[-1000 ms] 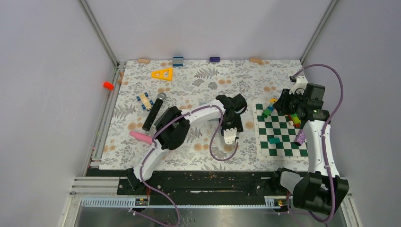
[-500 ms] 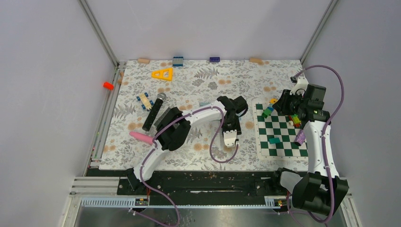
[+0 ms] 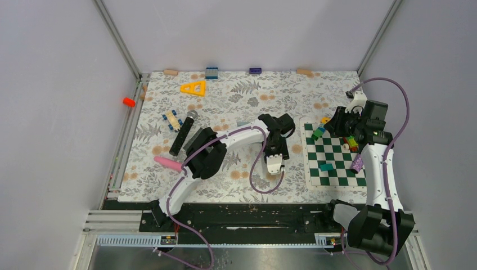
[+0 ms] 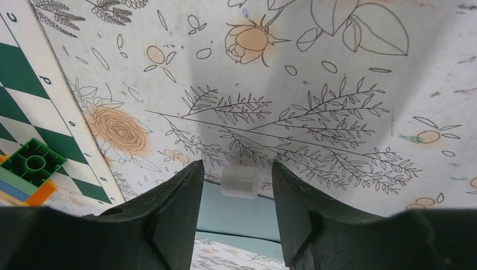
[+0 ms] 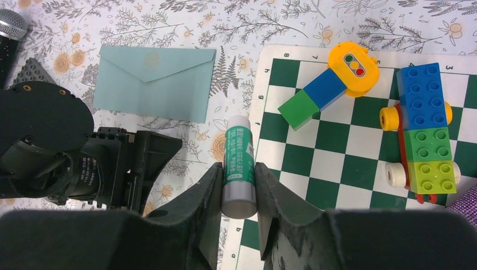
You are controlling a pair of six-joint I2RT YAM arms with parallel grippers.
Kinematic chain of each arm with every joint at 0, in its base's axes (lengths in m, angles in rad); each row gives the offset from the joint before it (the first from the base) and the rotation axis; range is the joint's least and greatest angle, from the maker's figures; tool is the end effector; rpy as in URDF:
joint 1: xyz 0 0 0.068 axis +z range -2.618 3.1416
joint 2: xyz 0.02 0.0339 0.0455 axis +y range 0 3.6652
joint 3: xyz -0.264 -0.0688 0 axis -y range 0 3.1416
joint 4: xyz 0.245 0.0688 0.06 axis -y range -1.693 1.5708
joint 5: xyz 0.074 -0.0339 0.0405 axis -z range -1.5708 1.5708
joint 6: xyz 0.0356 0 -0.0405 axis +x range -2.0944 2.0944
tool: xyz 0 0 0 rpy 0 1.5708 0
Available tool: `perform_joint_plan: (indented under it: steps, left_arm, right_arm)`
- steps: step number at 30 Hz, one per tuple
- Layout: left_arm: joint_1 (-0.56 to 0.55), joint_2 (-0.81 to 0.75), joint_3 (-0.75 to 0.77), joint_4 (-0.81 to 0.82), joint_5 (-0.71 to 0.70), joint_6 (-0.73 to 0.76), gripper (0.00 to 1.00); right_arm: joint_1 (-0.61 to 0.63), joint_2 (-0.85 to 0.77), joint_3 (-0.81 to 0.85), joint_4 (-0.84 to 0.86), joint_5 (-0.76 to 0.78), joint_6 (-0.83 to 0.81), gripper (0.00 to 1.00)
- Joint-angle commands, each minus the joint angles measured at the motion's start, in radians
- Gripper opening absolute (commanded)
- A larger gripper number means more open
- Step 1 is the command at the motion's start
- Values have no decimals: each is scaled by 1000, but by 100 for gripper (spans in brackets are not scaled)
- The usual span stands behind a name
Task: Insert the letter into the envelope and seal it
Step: Adjust the solid glue cap at the center of the board.
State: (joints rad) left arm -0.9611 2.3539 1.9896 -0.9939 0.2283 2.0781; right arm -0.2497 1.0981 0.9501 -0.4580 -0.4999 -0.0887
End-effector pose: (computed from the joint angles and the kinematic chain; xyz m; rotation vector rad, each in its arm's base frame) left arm 0.2680 -0.3977 0.1631 2.8371 0.1106 -0.1155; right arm 0.2343 -0.0421 0.3118 -0.1107 2.1099 0.3423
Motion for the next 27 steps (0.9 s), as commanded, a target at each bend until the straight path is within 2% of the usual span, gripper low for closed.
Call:
perform_joint_plan:
  steps: [1,3,8,15,22,27]
  left_arm:
    - [14,24,37,-13,49,113,51]
    - [20,31,37,-12,39,119,49]
    - [22,51,33,-14,17,119,36]
    - [27,72,57,-11,11,70,28]
    - [26,33,86,3,73,-186,27]
    - [24,-64,28,2,109,-428,28]
  right_arm:
    - [-5,-26,-3,38,-32,8,0]
    - [-5,-28,-4,38,-32,9,0]
    - [-6,-33,-3,39,-36,11,0]
    - [-6,-34,-5,40,-43,13,0]
    - [-6,-32,-10,47,-55,18,0]
    - [-7,-23,-11,48,-71,23,0]
